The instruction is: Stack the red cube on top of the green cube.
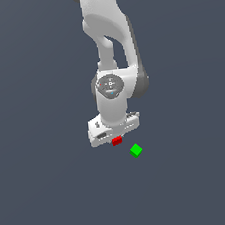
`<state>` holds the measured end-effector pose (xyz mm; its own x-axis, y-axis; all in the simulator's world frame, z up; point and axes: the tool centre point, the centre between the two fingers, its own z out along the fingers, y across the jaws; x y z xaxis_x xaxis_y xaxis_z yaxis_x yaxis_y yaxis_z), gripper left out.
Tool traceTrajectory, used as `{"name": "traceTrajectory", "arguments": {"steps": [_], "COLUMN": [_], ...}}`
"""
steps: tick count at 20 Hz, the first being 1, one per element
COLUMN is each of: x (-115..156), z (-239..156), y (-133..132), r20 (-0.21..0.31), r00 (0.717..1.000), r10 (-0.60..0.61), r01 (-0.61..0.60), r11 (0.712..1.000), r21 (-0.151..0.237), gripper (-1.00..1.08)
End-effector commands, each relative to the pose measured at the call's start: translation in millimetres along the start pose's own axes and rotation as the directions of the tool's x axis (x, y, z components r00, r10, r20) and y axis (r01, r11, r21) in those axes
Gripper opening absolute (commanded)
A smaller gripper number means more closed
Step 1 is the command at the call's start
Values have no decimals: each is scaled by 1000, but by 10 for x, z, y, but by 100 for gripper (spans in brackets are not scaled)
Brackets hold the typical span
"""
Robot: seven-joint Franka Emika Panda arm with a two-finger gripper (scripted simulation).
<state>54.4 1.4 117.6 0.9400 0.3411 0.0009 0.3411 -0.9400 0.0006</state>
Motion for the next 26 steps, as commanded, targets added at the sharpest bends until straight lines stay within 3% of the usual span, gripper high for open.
{"name": "traceTrajectory", "arguments": {"steps": [1,14,24,25,26], "x": [27,461,544,544,544], "z": [28,494,564,564,564], "y": [-43,-660,-749,-749,-749], "r20": [0,1,1,1,1], "r00": [1000,1000,1000,1000,1000], "r10": [-1,0,0,0,0], "r01": [1,0,0,0,0], "r11": [1000,1000,1000,1000,1000], "r21": [0,1,1,1,1], "gripper": [-100,-100,-100,100,100]}}
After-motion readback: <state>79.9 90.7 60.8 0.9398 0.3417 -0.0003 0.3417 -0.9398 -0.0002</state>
